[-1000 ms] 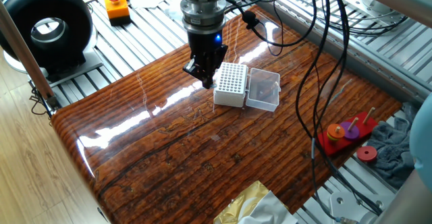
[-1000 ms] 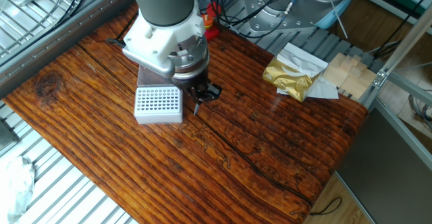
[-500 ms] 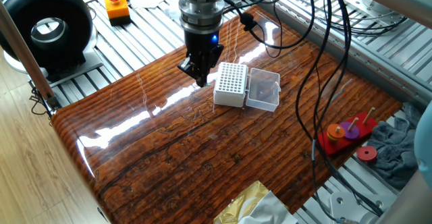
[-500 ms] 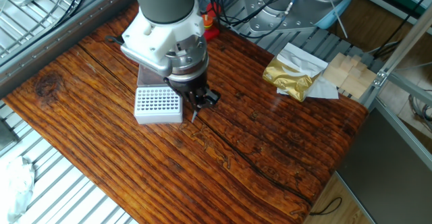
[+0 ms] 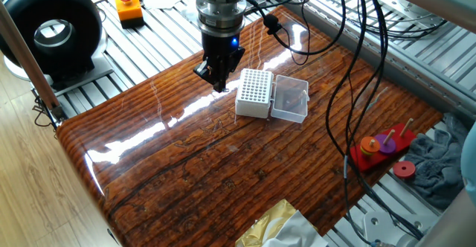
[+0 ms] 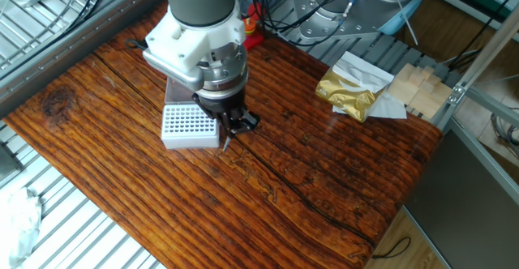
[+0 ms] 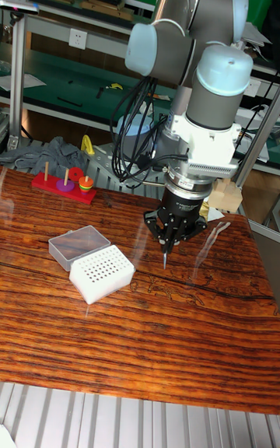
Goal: Insert a medium pipette tip into the holder for medium pipette tips
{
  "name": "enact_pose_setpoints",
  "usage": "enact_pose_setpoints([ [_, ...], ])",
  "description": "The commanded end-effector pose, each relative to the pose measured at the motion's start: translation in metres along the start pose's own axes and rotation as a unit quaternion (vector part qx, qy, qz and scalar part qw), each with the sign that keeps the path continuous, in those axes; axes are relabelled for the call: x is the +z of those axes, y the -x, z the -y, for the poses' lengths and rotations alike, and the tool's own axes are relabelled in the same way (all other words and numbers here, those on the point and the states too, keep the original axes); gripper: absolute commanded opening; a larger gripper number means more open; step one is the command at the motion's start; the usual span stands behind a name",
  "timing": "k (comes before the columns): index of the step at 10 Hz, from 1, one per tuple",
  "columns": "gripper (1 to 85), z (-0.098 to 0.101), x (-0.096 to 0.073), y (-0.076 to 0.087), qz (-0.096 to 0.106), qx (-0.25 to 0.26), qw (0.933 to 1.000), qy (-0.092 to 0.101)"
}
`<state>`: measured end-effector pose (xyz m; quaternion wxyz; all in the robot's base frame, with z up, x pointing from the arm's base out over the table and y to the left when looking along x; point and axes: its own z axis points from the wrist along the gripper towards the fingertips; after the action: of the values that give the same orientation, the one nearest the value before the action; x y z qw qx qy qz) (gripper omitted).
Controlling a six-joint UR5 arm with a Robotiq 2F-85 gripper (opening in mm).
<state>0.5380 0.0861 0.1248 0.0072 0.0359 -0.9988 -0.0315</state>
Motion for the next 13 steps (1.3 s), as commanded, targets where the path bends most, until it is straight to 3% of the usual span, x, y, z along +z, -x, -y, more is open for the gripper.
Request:
enact_pose_setpoints([
  [1,1.0,0.002,-0.001,0.001,0.002,-0.001,1.0,-0.003],
  [7,1.0,0.023,-0.036,0.023,-0.04,-0.031,0.9987,-0.002],
  [10,1.0,0.038,-0.035,0.031,-0.043,-0.04,0.9983,-0.001],
  [13,1.0,0.065,-0.042,0.027,-0.048,-0.066,0.9966,0.007],
])
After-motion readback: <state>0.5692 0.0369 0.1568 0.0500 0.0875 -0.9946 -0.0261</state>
